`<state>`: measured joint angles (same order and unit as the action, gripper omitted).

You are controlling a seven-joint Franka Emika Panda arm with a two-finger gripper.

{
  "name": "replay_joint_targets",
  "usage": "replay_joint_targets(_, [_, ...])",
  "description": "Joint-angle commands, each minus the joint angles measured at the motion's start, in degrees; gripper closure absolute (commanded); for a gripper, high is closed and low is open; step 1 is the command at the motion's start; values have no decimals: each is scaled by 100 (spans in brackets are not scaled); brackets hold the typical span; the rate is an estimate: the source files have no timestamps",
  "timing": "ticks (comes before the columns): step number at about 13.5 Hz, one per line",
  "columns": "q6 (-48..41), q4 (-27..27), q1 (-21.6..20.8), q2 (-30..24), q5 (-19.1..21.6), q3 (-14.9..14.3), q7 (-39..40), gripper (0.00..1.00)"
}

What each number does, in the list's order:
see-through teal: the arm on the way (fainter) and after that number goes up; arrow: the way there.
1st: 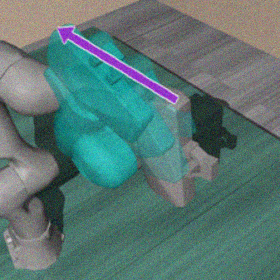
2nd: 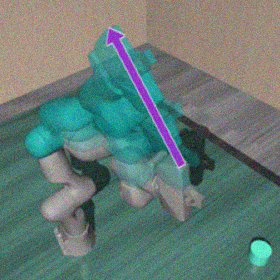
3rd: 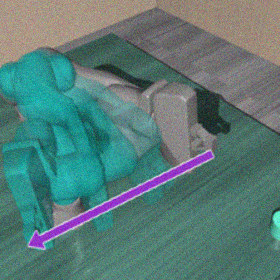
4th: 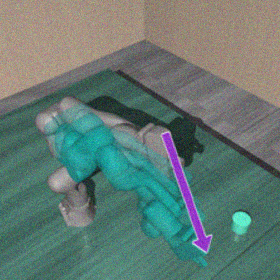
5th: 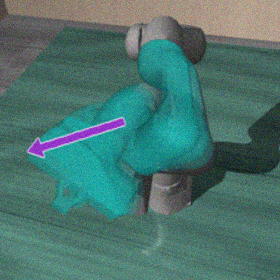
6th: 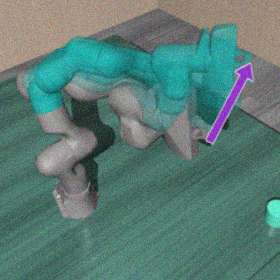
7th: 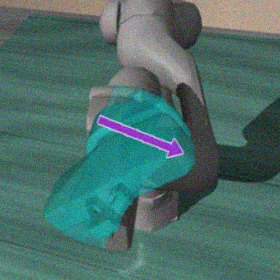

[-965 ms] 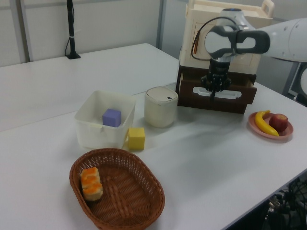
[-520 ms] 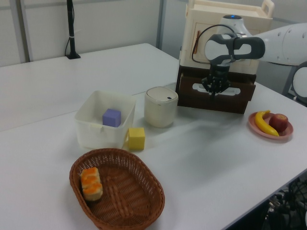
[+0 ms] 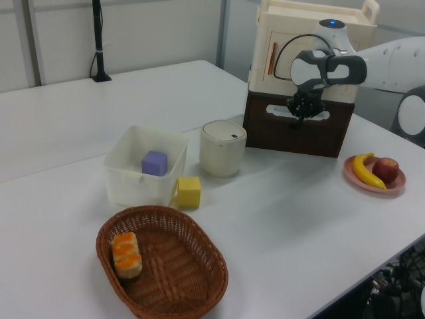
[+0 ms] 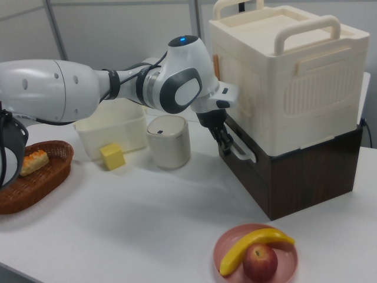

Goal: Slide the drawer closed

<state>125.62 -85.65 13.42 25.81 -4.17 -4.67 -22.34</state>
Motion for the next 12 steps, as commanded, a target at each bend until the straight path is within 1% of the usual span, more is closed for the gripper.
replay_joint_targets(1, [-461, 23, 82, -294, 4, 54, 738, 100])
replay_joint_targets(2, [-1234, 48, -5, -427, 47, 98, 1027, 100])
replay_joint_targets(3, [-1816, 40, -163, -637, 126, 159, 1221, 100])
replay_joint_targets(4, [-2109, 31, -277, -761, 162, 160, 1328, 100])
replay_joint_targets(5, [-2503, 22, -479, -919, 197, 160, 1520, 100])
replay_joint_targets(6, [-2768, 5, -698, -1077, 206, 169, 1809, 92])
replay_joint_targets(7, [-2901, 4, -813, -1209, 206, 160, 2012, 84])
replay_joint_targets(8, [-3007, -4, -928, -1367, 249, 160, 2284, 61])
replay_joint_targets(9, [-3008, -4, -946, -1482, 293, 169, 2461, 44])
replay_joint_targets(10, [-3008, -4, -955, -1544, 346, 169, 2602, 6])
replay_joint_targets(11, [-2991, -4, -973, -1553, 381, 169, 2681, 0])
replay_joint_targets(12, [-2947, 4, -1025, -1536, 382, 169, 2769, 0])
